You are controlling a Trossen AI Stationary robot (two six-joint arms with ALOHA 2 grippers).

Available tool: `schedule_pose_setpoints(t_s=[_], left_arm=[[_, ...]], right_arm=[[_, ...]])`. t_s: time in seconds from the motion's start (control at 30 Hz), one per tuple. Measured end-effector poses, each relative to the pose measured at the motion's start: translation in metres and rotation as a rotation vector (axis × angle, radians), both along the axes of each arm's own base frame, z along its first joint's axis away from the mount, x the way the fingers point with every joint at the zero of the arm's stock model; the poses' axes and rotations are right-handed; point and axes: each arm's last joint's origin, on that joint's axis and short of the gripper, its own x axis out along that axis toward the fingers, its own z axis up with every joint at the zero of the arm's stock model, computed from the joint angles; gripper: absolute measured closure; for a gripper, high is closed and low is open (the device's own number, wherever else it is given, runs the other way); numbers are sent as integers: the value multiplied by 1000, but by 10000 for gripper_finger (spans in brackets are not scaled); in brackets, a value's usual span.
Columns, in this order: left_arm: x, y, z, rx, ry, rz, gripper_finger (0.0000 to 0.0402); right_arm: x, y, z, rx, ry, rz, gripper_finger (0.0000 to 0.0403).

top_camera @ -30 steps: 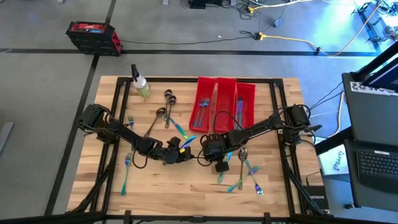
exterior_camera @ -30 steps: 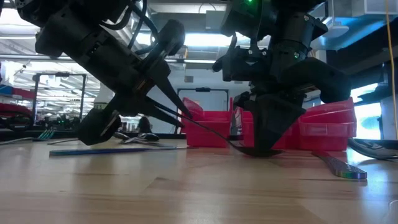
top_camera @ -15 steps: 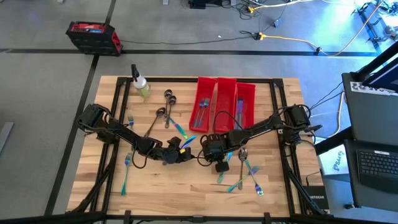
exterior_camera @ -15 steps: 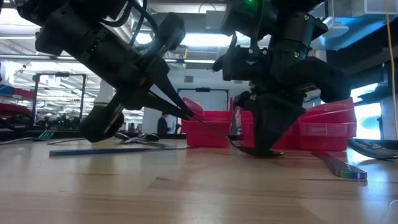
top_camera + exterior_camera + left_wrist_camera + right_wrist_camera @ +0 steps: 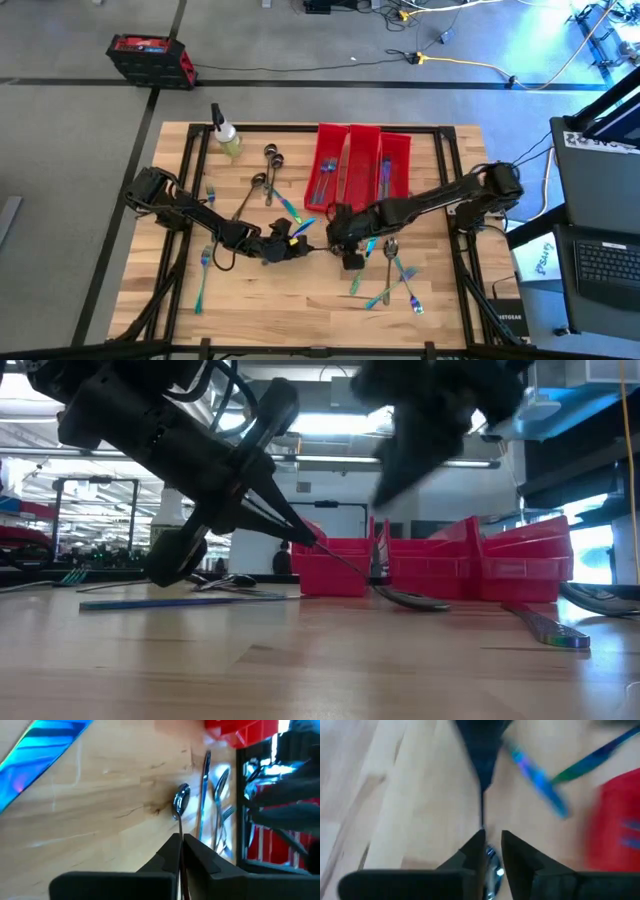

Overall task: Sort silverware
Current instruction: Put the black spoon into the middle red silverware bin

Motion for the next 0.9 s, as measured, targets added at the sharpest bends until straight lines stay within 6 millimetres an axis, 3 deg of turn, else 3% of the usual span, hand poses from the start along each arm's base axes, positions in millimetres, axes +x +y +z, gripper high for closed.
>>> schedule_pose_setpoints(t_s=[0.23, 0.47, 0.73, 0.9], left_arm=[[1, -8, 8, -12, -114, 70, 401], [-2, -15, 15, -31, -224, 222, 401], [-2, -16, 36, 91, -401, 414, 401], [6, -11, 52, 240, -411, 509, 401]], right_arm=[[-24, -9, 61, -70, -220, -96, 303], [-44, -17, 102, -119, -403, -195, 274], [-50, -16, 115, 36, -468, -205, 272], [-48, -15, 118, -54, -514, -79, 272]])
